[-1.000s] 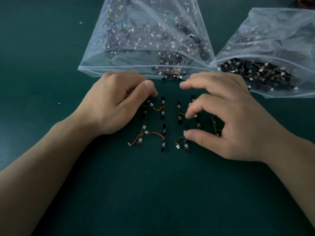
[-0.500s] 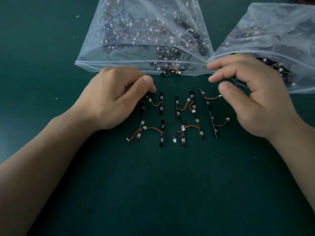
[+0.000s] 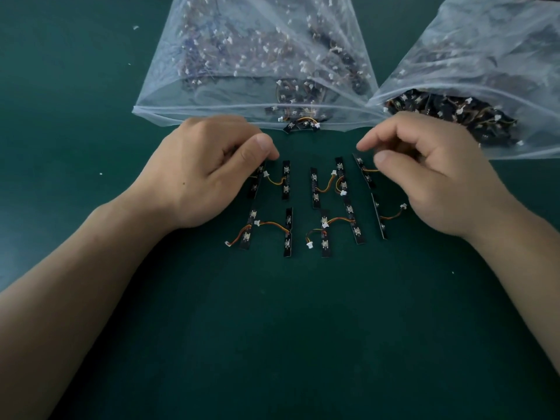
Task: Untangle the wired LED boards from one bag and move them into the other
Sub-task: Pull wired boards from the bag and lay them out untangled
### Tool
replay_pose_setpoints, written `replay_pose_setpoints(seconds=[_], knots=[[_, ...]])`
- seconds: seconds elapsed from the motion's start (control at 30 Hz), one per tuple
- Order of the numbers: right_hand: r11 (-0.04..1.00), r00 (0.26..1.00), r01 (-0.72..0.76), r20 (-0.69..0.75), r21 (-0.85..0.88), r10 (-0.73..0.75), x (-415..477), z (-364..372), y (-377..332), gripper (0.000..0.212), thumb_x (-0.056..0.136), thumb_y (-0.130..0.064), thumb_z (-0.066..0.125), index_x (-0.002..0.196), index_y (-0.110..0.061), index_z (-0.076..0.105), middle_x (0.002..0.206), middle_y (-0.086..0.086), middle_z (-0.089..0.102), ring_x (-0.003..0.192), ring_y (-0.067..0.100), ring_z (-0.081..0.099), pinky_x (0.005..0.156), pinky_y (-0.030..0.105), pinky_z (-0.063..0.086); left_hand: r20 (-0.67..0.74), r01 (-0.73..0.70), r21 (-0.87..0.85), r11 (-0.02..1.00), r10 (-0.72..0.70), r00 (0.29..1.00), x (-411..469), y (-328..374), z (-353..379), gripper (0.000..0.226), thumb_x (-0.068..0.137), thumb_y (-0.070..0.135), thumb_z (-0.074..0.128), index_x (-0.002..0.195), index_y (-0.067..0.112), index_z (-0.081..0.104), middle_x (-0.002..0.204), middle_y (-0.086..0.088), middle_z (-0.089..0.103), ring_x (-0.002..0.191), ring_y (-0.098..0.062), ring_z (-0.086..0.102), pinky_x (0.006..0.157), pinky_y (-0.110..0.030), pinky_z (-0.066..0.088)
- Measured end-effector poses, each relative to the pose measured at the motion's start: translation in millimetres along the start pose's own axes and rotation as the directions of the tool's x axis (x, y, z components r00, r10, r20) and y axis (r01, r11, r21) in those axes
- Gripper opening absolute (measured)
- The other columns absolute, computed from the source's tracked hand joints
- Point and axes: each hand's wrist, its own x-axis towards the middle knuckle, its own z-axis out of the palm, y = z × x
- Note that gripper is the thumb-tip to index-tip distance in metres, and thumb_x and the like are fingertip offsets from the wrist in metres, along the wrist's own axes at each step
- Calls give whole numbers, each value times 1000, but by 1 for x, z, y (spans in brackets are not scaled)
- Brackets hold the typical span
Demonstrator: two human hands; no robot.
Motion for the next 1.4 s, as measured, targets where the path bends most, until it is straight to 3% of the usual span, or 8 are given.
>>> replay_pose_setpoints(seconds=[0.1,0.4,0.53,0.7,0.87,1.03,1.2,1.4], knots=[[996,997,-7,83,90,-1,-3,-9,3,26,88,-15,60,112,-24,65,96,-12,63,86,18,57,74,28,45,2,6,-6,1000,-6,1000,0,0,0,45,106,48,37,104,28,78,86,12,66,86,-7,63,78,-40,50],[992,948,22,319,-125,20,-3,-17,-1,68,73,-34,77,138,-39,56,141,-20,49,115,11,54,97,13,39,10,7,-7,1000,-6,1000,0,0,-1,44,107,46,39,105,26,78,87,11,67,88,-9,64,80,-43,51],[993,945,27,328,-116,13,-4,-18,-2,65,76,-36,75,139,-37,57,140,-20,50,115,12,53,97,13,39,14,6,-9,1000,-6,1000,0,0,0,45,107,46,39,106,25,78,88,12,67,89,-9,64,81,-42,51],[997,976,-3,216,78,-14,-3,-16,4,41,88,-22,57,129,-19,65,125,7,61,100,18,55,82,26,40,13,3,-1,1000,-3,1000,1,-1,0,46,107,47,38,106,27,78,88,12,67,88,-9,63,81,-42,51],[998,981,-6,193,60,-6,-2,-14,7,36,88,-14,56,121,-23,69,119,11,63,95,18,56,77,31,41,13,1,4,1000,-1,1000,1,0,0,45,107,48,37,106,28,78,89,12,67,89,-9,63,80,-45,52],[995,986,-39,167,96,23,-3,-13,6,32,94,-19,52,121,-24,69,109,-3,68,95,15,58,83,25,43,8,3,8,1000,-3,1000,1,0,0,46,107,48,37,108,28,78,89,11,67,88,-11,63,80,-45,52],[991,987,-55,157,122,36,-3,-12,6,31,98,-20,50,122,-17,71,117,-6,74,115,13,66,97,20,46,-23,28,-12,1000,-28,999,0,1,0,49,103,55,36,109,27,76,84,4,67,84,-14,62,78,-42,51],[994,993,-32,116,107,19,-3,-11,5,28,100,-21,50,119,-20,71,113,-7,72,108,11,66,95,24,46,-30,21,-3,1000,-21,999,0,1,1,51,103,57,36,107,23,73,83,5,64,81,-16,60,76,-44,49]])
